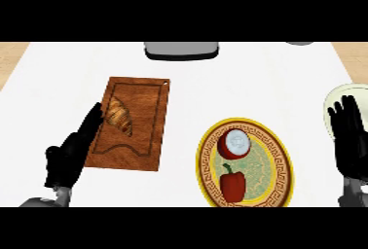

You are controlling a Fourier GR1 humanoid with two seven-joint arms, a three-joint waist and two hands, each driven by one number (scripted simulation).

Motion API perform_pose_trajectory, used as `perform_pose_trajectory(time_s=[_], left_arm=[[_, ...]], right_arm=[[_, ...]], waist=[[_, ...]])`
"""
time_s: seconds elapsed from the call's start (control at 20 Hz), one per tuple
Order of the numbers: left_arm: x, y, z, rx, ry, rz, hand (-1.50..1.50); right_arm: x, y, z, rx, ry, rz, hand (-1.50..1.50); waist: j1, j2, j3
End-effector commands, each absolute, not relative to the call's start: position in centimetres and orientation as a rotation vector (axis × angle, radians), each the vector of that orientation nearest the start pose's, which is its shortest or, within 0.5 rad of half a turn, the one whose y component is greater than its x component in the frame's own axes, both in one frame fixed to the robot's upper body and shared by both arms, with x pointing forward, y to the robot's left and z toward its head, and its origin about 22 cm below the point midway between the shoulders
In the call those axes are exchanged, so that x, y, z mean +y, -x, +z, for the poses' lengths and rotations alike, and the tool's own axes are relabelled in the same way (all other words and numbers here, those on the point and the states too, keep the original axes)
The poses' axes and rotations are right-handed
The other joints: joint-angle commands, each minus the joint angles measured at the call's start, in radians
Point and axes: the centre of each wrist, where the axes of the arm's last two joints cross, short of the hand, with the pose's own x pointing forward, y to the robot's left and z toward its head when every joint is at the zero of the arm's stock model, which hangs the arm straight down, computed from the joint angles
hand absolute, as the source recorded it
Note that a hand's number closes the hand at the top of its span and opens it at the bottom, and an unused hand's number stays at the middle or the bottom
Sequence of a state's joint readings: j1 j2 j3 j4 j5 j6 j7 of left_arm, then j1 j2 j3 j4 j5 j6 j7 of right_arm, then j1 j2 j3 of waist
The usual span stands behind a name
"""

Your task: Pick the can from the plate and place it in the bowl

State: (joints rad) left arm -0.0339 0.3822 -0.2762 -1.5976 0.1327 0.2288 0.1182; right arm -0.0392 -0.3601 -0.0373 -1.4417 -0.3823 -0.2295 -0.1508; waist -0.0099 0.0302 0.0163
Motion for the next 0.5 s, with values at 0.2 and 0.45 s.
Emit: perform_pose_trajectory(time_s=[0.2,0.45], left_arm=[[26.3,-26.2,6.3,-1.692,-0.017,-0.023,0.00],[27.2,-27.1,7.0,-1.713,0.080,0.048,0.00]], right_arm=[[-24.0,-28.6,4.1,-1.613,0.051,-0.153,-1.50],[-25.1,-27.2,0.0,-1.410,0.606,-0.163,-1.50]], waist=[[0.035,-0.030,-0.019],[0.024,-0.027,-0.021]])
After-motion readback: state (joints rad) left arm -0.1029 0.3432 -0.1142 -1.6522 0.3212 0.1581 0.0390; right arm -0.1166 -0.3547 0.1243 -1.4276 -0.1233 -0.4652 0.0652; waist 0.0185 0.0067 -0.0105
